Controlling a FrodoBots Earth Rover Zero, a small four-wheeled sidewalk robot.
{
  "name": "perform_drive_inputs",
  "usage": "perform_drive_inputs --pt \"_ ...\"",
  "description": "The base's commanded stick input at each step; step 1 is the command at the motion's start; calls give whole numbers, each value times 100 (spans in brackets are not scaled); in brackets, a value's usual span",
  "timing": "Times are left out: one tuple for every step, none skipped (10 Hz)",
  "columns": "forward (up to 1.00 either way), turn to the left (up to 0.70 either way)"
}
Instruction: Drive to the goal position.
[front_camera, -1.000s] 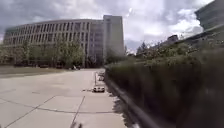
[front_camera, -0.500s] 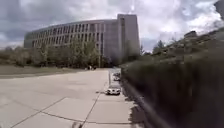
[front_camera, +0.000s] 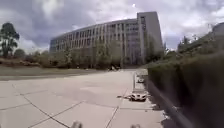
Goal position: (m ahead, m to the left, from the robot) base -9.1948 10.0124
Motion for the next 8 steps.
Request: perform_drive_inputs --pt "70 35" --pt "70 35" --pt "70 35" --pt "70 35" --pt "70 35" --pt "70 35" --pt "70 35" --pt "70 35"
